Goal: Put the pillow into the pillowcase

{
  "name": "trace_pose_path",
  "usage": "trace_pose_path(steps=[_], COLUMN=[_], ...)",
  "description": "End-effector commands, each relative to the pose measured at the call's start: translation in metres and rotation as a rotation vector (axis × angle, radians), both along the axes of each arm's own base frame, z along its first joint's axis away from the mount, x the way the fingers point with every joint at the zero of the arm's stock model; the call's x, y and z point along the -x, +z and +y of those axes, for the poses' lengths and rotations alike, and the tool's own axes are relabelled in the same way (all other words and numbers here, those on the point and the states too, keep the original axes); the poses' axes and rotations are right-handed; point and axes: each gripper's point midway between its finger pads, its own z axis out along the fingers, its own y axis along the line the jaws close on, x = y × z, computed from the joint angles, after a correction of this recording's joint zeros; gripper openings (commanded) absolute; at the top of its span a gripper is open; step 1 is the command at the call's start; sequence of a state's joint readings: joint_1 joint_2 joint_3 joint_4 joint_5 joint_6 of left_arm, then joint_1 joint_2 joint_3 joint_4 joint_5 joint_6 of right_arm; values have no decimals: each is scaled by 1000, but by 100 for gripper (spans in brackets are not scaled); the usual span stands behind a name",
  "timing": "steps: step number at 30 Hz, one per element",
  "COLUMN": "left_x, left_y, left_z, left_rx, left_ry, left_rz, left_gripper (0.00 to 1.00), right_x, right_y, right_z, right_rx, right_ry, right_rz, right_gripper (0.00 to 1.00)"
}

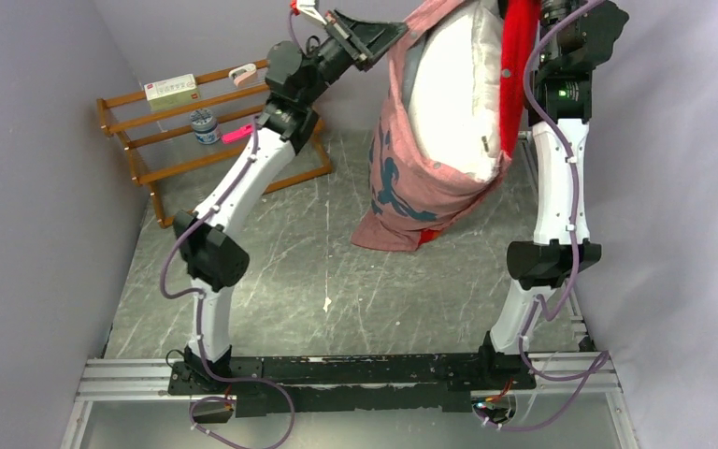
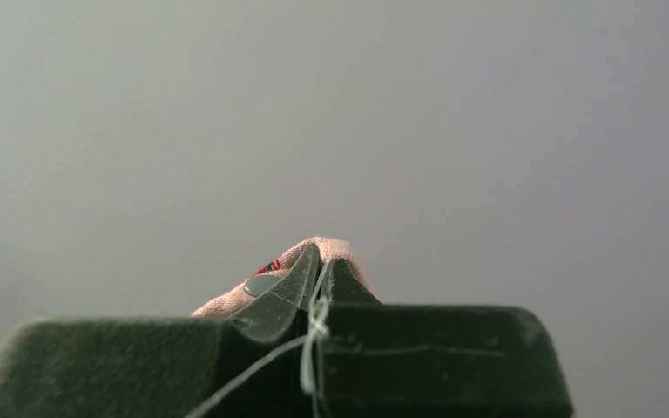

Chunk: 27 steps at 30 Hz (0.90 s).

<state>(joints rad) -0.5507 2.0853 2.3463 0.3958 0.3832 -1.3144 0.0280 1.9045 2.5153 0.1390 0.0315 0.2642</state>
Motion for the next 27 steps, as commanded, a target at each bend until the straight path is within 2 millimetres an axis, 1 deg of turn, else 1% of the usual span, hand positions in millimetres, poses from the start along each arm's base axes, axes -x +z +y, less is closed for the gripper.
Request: trace_pose_path(steps=[1,3,4,5,6,7,8,9,10,12,13,15,16,17,20,22,23,25,26,27], left_x=[16,7,6,4,3,5,5,8,9,14,15,15,13,12,10,9,10,10,9,9], left_y=[25,6,-1,-10,-18,-26,-34,-44,-49,-51,-50,-49,-48,-48,-48,-49,-49,-48,-49,-50], left_z=[82,127,150,172,198,214,231,246,258,277,284,293,300,303,307,308,308,307,308,308], left_rx=[-121,-234,-289,-344,-396,-445,-489,-530,-548,-559,-563,-584,-592,-595,-576,-568,-567,-567,-568,-569], left_ry=[185,340,423,506,593,642,684,711,732,755,757,754,759,754,733,733,732,728,728,726], left_rz=[-77,-24,-4,23,53,79,109,148,166,181,184,188,196,199,203,205,205,201,203,206], left_gripper=[5,5,5,5,5,5,5,5,5,5,5,5,5,5,5,5,5,5,5,5], right_x=[72,74,79,85,92,99,105,111,113,109,107,105,103,101,93,87,86,91,95,102], right_y=[31,-3,-18,-33,-45,-54,-61,-67,-73,-89,-96,-110,-117,-127,-157,-189,-211,-258,-280,-293], right_z=[83,144,173,198,221,238,250,259,264,265,264,262,260,258,242,226,221,209,200,194], right_rx=[51,115,149,177,204,218,224,216,189,95,70,52,43,30,-34,-92,-126,-236,-310,-387], right_ry=[489,666,741,823,903,962,1011,1058,1100,1135,1129,1109,1095,1081,1050,965,915,840,784,764], right_rz=[-86,26,67,106,148,187,220,249,284,391,445,535,575,619,744,861,923,1051,1090,1106], right_gripper=[0,0,0,4,13,25,39,50,58,69,77,89,91,93,95,95,95,93,93,93])
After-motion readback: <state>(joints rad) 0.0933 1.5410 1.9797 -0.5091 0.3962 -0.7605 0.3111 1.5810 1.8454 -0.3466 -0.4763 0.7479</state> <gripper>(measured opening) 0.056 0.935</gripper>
